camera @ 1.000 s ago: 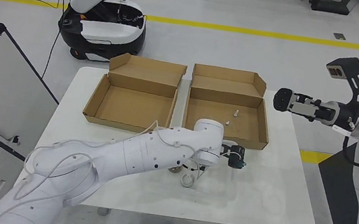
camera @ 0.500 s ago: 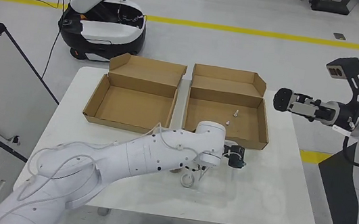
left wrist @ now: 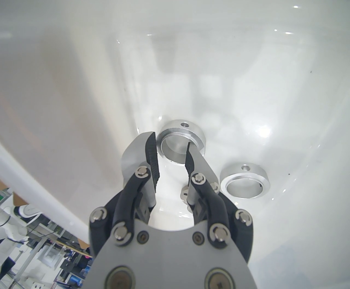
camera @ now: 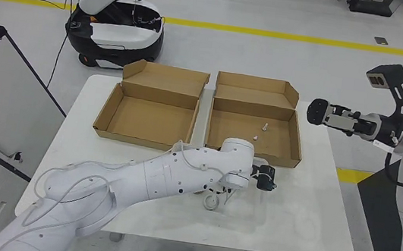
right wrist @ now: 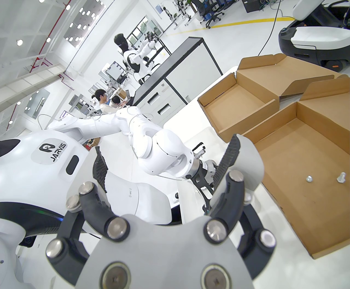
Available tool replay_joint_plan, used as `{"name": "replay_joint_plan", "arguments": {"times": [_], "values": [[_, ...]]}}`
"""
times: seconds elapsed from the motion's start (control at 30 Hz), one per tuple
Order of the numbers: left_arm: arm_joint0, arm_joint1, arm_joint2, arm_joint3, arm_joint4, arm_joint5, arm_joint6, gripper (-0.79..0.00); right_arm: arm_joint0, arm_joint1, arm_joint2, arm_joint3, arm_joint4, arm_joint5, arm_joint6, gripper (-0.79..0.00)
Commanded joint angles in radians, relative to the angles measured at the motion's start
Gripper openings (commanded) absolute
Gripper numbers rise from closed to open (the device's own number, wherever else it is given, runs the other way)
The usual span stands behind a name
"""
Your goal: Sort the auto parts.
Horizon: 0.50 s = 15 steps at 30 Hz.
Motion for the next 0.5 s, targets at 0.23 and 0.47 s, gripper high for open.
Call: {"name": "replay_joint_plan", "arguments": {"times": [0.23, 0.47], "values": [[0.005, 0.001, 0.000, -0.002, -0.007, 0.000, 0.000, -0.434, 0.000, 0.000, 0.000, 0.000, 0.000, 0.000, 0.000, 0.000], [0.009, 0.008, 0.000, -0.005, -0.023, 0.000, 0.000, -0.440, 0.000, 0.000, 0.000, 0.000, 0.000, 0.000, 0.000, 0.000]]}}
